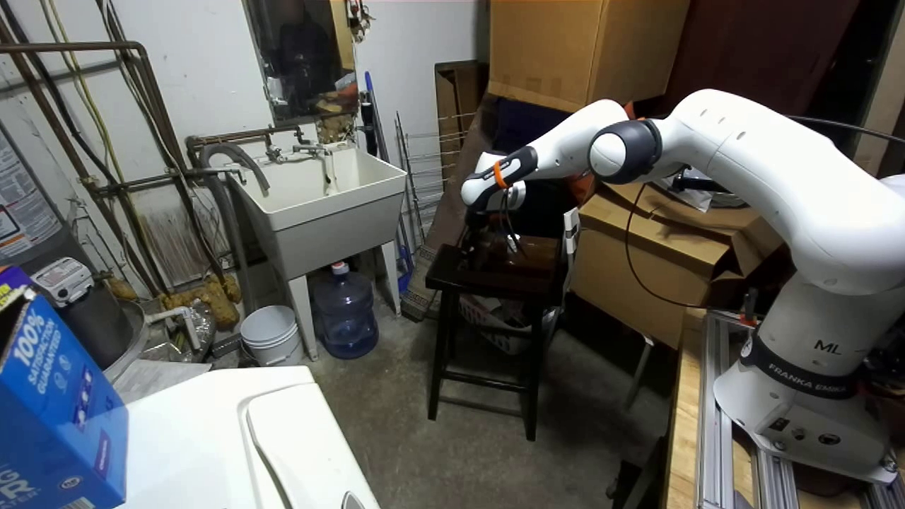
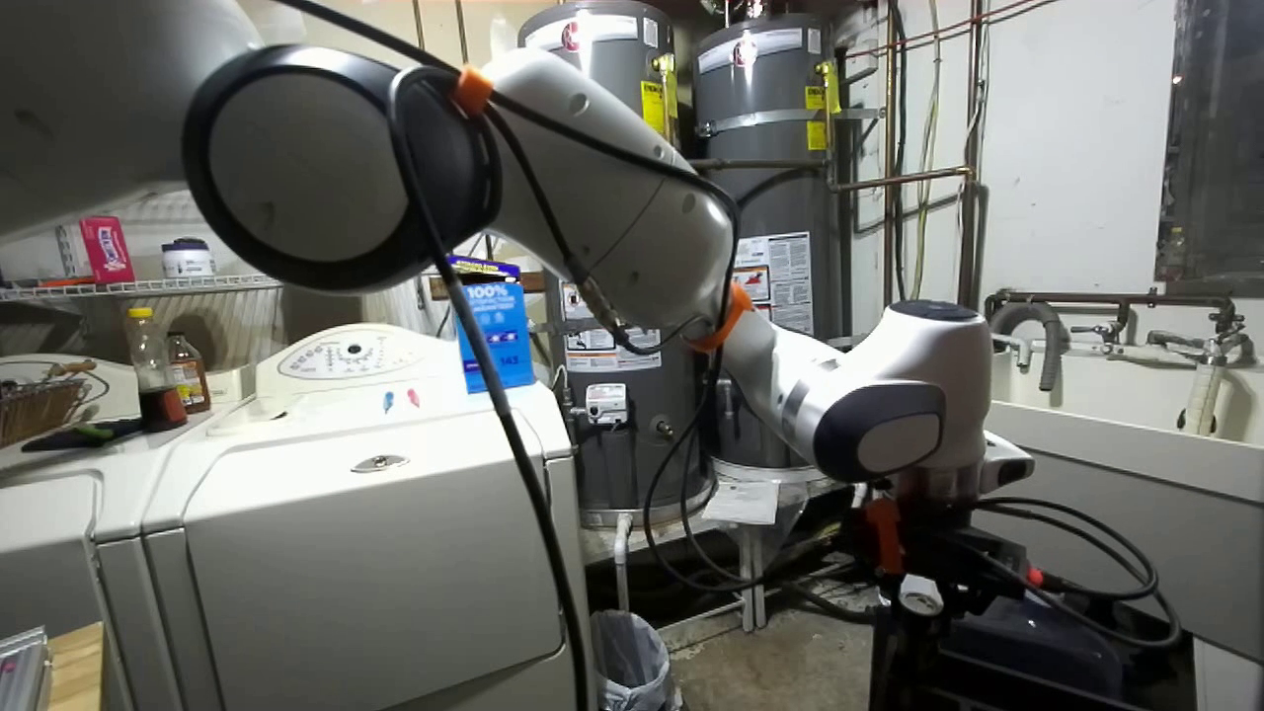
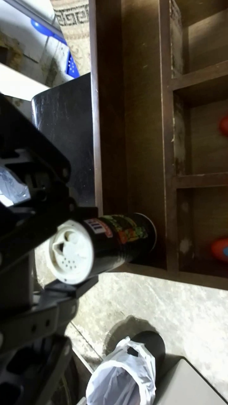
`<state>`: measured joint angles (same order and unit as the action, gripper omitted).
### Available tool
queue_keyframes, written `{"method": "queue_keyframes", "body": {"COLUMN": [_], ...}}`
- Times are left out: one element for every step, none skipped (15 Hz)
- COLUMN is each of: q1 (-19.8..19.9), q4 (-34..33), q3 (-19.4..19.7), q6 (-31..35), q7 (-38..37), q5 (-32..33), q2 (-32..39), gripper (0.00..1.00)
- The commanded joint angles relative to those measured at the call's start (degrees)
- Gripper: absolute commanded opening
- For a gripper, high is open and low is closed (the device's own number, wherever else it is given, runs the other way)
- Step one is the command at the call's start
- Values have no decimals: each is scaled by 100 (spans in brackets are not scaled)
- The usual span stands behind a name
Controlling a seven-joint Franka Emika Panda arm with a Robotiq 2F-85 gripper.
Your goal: Move the black object on the chair to the left
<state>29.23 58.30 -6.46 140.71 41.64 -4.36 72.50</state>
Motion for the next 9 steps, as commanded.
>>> {"method": "queue_keyframes", "body": {"q1": [-16, -11, -15, -11, -17, -14, -19, -20, -31], "q4": [826, 936, 1025, 1121, 1235, 1351, 1473, 1577, 1663], "q3": [-80, -85, -75, -75, -79, -91, -91, -107, -112], "q6": [456, 508, 573, 624, 679, 726, 815, 858, 910], "q7": [218, 254, 262, 272, 285, 309, 309, 306, 299], "q5": [22, 16, 14, 6, 7, 8, 7, -6, -4], "q2": [-453, -518, -564, -619, -688, -759, -828, -893, -954], "gripper": [20, 20, 20, 20, 20, 20, 20, 20, 20]}}
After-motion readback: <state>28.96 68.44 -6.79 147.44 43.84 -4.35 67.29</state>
